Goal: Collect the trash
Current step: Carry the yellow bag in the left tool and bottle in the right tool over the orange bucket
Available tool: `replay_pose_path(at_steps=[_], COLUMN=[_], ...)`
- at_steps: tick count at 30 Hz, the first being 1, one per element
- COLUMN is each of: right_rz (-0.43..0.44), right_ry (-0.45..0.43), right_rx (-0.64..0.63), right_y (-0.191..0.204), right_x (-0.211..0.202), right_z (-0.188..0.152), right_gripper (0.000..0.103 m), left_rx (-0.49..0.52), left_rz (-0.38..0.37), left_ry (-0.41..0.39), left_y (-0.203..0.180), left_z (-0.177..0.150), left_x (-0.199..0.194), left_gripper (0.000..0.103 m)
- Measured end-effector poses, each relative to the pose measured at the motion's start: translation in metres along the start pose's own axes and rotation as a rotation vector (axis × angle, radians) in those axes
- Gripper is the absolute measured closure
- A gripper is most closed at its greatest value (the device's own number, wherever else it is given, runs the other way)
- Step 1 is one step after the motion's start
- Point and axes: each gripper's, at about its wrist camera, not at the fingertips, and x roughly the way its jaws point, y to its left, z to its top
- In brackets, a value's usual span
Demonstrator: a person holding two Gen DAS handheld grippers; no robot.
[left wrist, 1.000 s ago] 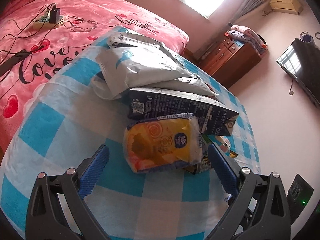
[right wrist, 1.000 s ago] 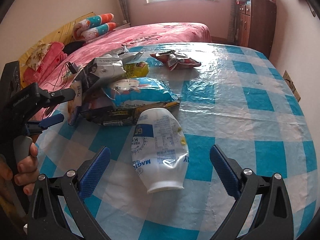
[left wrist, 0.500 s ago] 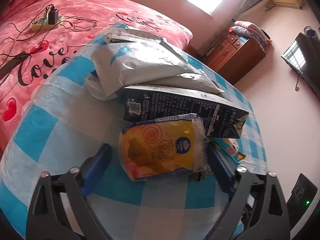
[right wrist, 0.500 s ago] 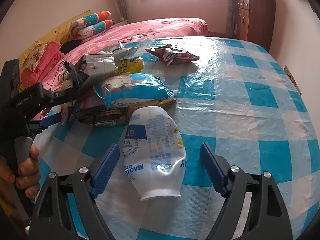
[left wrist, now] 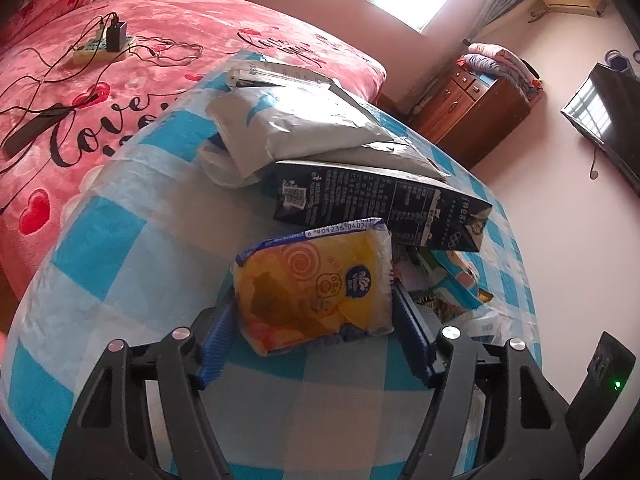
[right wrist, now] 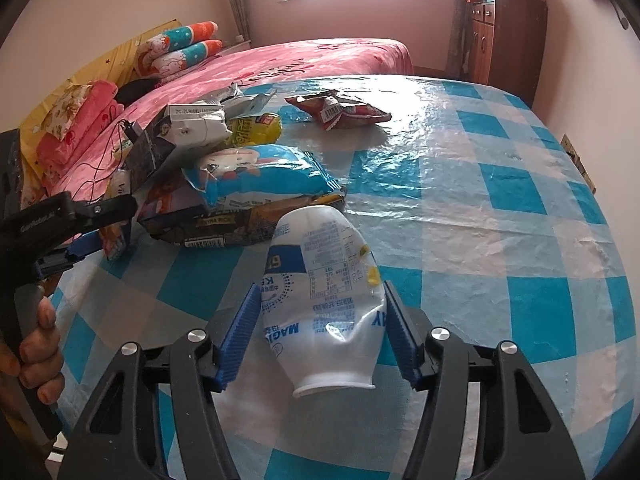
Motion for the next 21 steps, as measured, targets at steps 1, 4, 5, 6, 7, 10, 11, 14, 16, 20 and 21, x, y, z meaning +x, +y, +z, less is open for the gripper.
replay_pose_path(at_steps=[1, 4, 5, 6, 7, 10, 11, 14, 16, 20, 21], right_rz=[0.006, 0.006, 0.005, 0.005, 0.006, 0.013, 0.014, 0.031, 0.047, 0.098, 0.111], right_ry=[-0.004, -0.008, -0.01, -0.013, -0.017, -0.025, -0.027, -0.032, -0.03, -0.025, -0.023], right_rx=[0.005, 0.007, 0.006, 0.006, 0.006, 0.005, 0.003, 0.001, -0.004, -0.028, -0.038], right_y=[-0.001, -0.003, -0.003, -0.003, -0.003, -0.001, 0.001, 0.006, 0.011, 0.031, 0.037], right_x=[-0.001, -0.004, -0.005, -0.006, -0.008, -0.013, -0.015, -0.021, -0.024, -0.03, -0.032], right_z=[-0.001, -0.004, -0.004, -0.005, -0.006, -0.007, -0.007, -0.007, -0.006, -0.006, -0.005], right_gripper=[0.041, 0.042, 0.042, 0.042, 0.042, 0.042, 0.042, 0.042, 0.042, 0.042, 0.042], left_rx=[0.001, 0.008, 0.011, 0.012, 0.013, 0.021, 0.024, 0.031, 0.034, 0.033, 0.032], left_rz=[-0.001, 0.001, 0.001, 0.0, -0.001, -0.004, -0.005, -0.005, -0.004, 0.003, 0.006], left_ry=[-0.001, -0.01, -0.013, -0.014, -0.015, -0.022, -0.027, -0.035, -0.043, -0.072, -0.078], left_y=[0.001, 0.004, 0.006, 0.006, 0.008, 0.01, 0.012, 0.014, 0.017, 0.028, 0.031], left_z=[-0.002, -0.008, -0.011, -0.013, -0.015, -0.021, -0.024, -0.031, -0.035, -0.043, -0.044], left_x=[-0.002, -0.01, -0.013, -0.016, -0.018, -0.026, -0.03, -0.039, -0.046, -0.068, -0.071], left_gripper=[0.032, 0.032, 0.032, 0.032, 0.032, 0.032, 0.032, 0.032, 0.032, 0.032, 0.032])
